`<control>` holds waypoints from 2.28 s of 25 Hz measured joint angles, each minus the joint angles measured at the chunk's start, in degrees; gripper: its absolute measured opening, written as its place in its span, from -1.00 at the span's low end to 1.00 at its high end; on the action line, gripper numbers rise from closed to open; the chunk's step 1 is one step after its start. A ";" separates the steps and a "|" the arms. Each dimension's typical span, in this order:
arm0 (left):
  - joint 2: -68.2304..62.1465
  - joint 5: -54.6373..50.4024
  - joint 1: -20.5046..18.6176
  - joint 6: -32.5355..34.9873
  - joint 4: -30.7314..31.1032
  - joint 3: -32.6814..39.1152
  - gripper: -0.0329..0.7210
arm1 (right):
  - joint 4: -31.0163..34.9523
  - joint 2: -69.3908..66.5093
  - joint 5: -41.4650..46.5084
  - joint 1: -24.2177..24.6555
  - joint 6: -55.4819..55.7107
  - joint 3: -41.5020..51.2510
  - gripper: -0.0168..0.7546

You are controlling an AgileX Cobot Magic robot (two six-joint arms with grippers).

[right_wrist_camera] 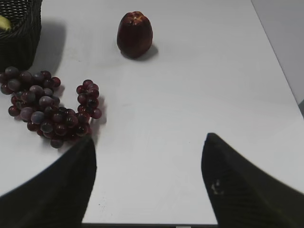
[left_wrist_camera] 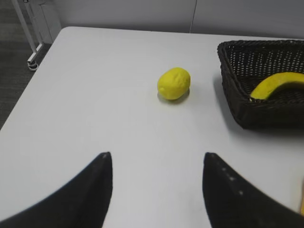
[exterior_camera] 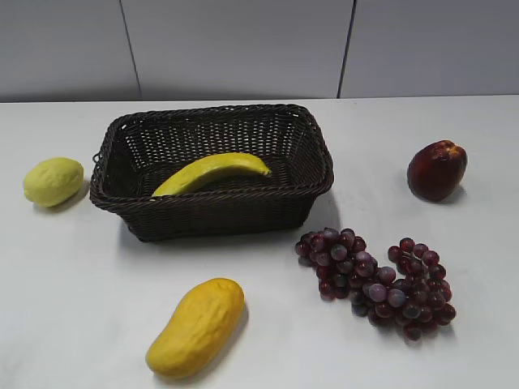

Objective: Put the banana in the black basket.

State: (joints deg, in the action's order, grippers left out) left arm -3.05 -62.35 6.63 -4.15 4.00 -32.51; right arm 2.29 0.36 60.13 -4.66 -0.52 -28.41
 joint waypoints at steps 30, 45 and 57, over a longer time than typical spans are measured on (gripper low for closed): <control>0.27 0.06 -0.11 10.89 -7.10 4.13 0.47 | 0.00 0.00 0.00 0.00 0.04 0.00 0.48; 3.35 0.10 -4.63 10.89 -7.21 4.13 0.36 | 0.01 0.00 0.00 0.00 0.04 0.00 0.48; 3.35 0.10 -4.63 10.89 -7.21 4.13 0.28 | 0.01 0.00 0.00 0.00 0.04 0.00 0.48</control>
State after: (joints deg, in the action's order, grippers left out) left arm 0.30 -62.26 2.00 6.74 -3.20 -28.38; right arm 2.29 0.36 60.13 -4.66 -0.48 -28.41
